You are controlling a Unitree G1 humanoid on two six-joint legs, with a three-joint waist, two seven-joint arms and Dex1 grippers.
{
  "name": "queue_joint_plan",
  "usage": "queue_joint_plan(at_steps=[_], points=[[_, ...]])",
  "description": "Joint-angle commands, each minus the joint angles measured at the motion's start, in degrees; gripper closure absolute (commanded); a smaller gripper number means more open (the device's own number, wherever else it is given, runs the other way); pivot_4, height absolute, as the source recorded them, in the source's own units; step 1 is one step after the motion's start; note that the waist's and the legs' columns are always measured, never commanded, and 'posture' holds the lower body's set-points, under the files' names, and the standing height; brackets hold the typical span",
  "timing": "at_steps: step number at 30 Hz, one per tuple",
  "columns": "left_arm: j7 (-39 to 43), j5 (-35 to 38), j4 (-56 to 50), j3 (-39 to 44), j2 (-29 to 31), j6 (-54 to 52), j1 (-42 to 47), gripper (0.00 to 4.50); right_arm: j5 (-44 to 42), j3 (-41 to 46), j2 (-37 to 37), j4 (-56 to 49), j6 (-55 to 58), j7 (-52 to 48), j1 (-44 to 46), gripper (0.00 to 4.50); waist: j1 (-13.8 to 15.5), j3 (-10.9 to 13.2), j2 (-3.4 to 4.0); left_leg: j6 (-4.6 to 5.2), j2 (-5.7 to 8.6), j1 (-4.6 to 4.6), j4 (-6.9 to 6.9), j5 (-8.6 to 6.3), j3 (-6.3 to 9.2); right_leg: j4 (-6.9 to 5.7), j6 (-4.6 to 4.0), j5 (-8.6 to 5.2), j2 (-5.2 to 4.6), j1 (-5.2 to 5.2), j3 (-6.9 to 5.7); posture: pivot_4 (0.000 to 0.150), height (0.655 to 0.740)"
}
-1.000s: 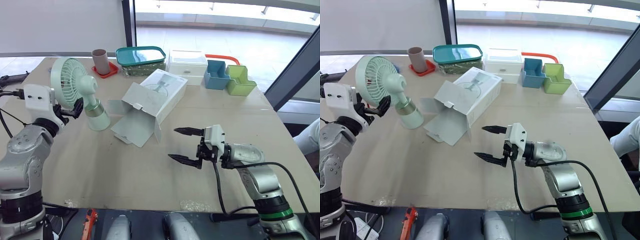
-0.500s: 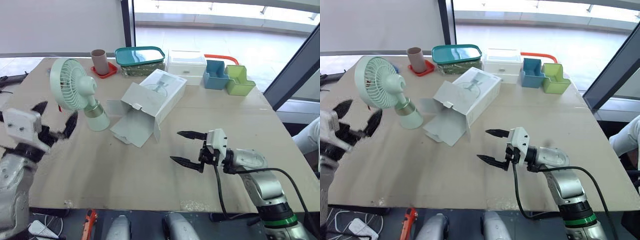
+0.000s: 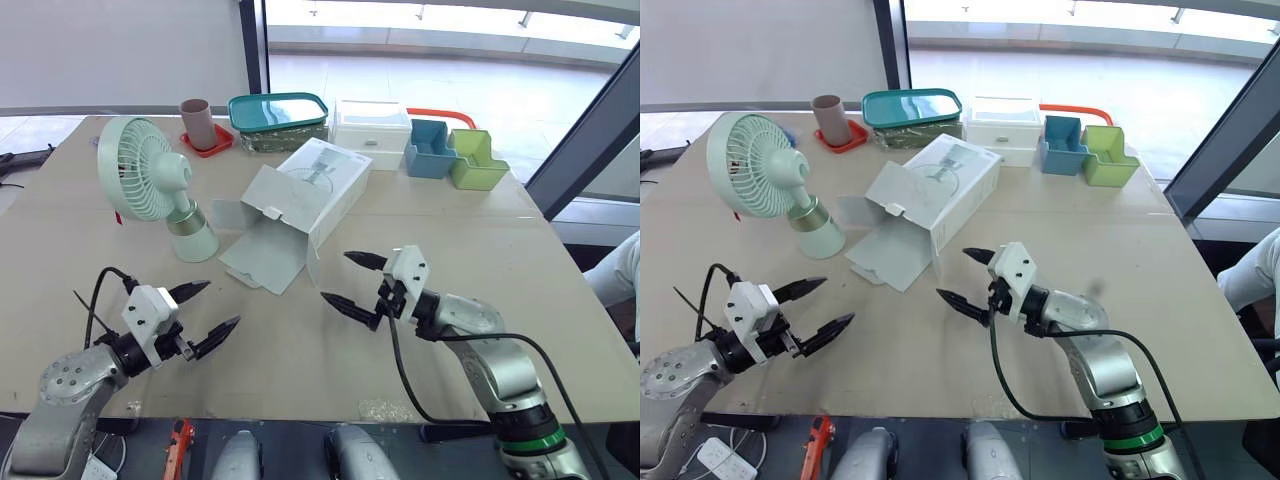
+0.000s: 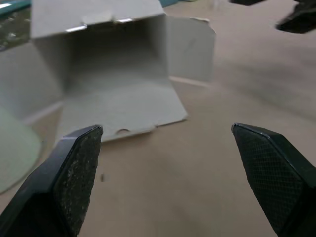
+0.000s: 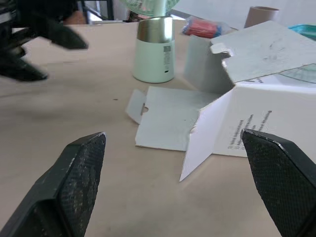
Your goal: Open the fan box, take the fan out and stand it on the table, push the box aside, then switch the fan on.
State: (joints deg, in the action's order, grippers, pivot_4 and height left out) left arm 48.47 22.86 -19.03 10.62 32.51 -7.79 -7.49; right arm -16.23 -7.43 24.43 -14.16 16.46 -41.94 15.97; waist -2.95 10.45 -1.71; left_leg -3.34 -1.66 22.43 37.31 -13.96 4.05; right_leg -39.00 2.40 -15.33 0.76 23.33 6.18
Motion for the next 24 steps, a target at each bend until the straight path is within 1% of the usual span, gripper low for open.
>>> queue_joint_plan(at_steps=[1, 5, 9, 16, 24], points=[[3.20, -0.58, 4.09, -1.70, 1.55, 2.13, 4.06, 0.05, 2.35, -2.28, -3.42, -3.91, 3.31, 5.66, 2.36, 0.00, 0.05, 0.00, 0.00, 0.01, 0.02, 0.00, 0.00, 0.00, 0.01, 0.00, -0.01, -0.01, -0.01, 0.00, 0.00, 0.150, 0.7400], [8.18, -0.70, 8.01, -3.27, 3.20, 4.27, 6.96, 0.05, 5.47, -3.02, -8.65, -3.13, 8.41, 13.86, 4.79, 0.00, -0.14, 0.00, 0.00, 0.00, 0.00, 0.01, -0.02, 0.00, 0.00, 0.00, -0.05, 0.02, 0.00, 0.04, 0.00, 0.150, 0.7400], [10.22, 0.54, 9.25, -4.16, 3.95, 2.98, 8.89, 0.05, 7.60, -3.89, -11.84, -1.20, 9.95, 17.78, 6.72, 0.00, -0.05, 0.00, 0.00, 0.02, 0.02, 0.04, -0.04, -0.02, 0.02, 0.00, -0.07, 0.01, -0.03, 0.05, -0.01, 0.150, 0.7400], [7.70, 1.44, 7.90, -4.66, 2.02, 0.21, 12.17, 0.05, 11.07, -5.00, -15.89, 2.10, 11.78, 22.96, 8.45, 0.00, -0.06, 0.00, 0.00, 0.04, 0.02, 0.05, -0.04, -0.03, 0.03, 0.00, -0.07, 0.02, -0.03, 0.05, -0.01, 0.150, 0.7400], [7.25, 1.40, 5.35, -5.67, 2.07, -0.72, 10.71, 0.05, 13.74, -6.25, -23.24, 9.15, 13.64, 29.57, 10.99, 0.00, -0.32, 0.00, 0.00, 0.06, 0.00, 0.04, -0.07, -0.04, 0.03, -0.01, -0.10, 0.03, -0.03, 0.08, -0.02, 0.150, 0.7400]])
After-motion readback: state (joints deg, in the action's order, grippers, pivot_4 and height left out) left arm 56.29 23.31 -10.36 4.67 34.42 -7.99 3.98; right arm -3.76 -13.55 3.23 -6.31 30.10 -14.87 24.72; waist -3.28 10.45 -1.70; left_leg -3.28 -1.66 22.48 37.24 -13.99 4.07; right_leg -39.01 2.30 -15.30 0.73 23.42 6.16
